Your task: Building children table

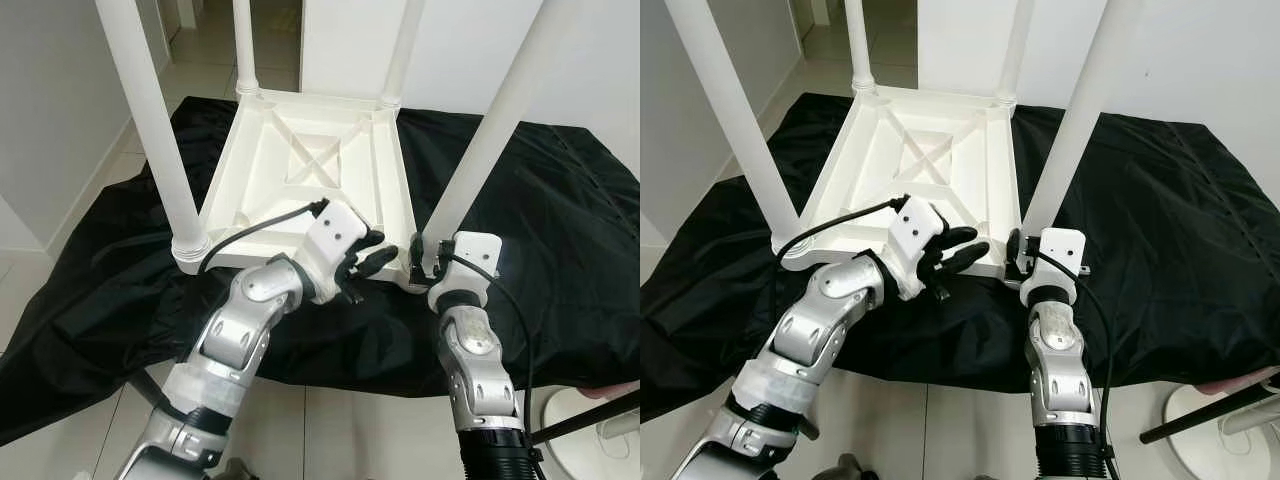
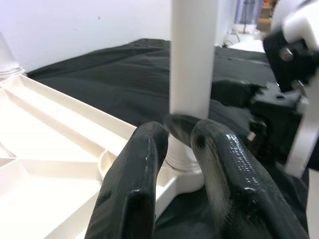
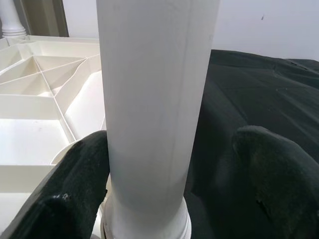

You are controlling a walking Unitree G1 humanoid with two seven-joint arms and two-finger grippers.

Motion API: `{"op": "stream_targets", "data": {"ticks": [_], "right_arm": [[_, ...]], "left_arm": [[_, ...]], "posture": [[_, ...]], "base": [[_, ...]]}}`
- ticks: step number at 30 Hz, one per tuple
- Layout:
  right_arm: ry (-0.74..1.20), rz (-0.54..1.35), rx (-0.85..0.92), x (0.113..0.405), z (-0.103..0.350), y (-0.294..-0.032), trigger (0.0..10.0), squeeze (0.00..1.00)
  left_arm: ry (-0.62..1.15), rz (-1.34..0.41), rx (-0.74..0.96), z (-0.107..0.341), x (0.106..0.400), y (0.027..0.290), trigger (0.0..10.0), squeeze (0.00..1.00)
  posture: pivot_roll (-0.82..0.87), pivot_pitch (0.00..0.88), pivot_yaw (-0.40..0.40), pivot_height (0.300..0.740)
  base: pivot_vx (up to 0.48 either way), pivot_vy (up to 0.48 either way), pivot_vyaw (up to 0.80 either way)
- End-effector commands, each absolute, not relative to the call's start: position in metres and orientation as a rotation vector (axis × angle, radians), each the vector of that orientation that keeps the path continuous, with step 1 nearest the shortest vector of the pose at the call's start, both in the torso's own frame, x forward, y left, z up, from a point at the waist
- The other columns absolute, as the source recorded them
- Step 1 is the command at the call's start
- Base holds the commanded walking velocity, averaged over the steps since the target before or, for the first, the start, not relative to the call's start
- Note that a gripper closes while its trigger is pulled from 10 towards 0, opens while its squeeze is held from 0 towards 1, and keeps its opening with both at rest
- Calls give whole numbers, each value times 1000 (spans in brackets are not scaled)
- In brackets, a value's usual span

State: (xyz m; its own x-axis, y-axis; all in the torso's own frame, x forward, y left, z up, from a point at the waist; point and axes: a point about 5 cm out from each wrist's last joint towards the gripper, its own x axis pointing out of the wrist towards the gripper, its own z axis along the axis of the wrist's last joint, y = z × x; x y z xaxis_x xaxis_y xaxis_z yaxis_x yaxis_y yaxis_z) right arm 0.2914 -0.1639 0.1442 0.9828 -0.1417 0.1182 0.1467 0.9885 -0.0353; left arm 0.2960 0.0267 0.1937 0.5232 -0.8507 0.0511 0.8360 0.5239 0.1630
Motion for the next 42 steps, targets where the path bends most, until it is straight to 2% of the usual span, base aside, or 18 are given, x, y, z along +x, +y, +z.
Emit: {"op": "stream_targets", "data": {"ticks": [1, 5, 14, 33, 42], "right_arm": [[-106, -151, -49, 289, 141, -167, 10000, 0], [-101, -140, -63, 291, 138, -170, 10000, 0], [-93, -110, -50, 292, 134, -173, 10000, 0], [-86, -144, -48, 297, 130, -190, 10000, 0], [-105, -103, -67, 294, 133, -183, 10000, 0]], "left_arm": [[-108, -838, 122, 191, 305, 32, 10000, 0], [-102, -746, 98, 193, 314, 40, 10000, 0], [-104, -666, 70, 198, 324, 47, 10000, 0], [-82, -664, 80, 195, 323, 48, 10000, 0], [-41, -654, 37, 192, 319, 48, 10000, 0]], "posture": [[-37, 0, -21, 740], [-27, 0, -18, 740], [-21, 0, -8, 740], [-6, 10, -2, 740], [-3, 15, -8, 740]], "base": [[0, 0, 0], [0, 0, 0], [0, 0, 0], [0, 0, 0], [0, 0, 0]]}}
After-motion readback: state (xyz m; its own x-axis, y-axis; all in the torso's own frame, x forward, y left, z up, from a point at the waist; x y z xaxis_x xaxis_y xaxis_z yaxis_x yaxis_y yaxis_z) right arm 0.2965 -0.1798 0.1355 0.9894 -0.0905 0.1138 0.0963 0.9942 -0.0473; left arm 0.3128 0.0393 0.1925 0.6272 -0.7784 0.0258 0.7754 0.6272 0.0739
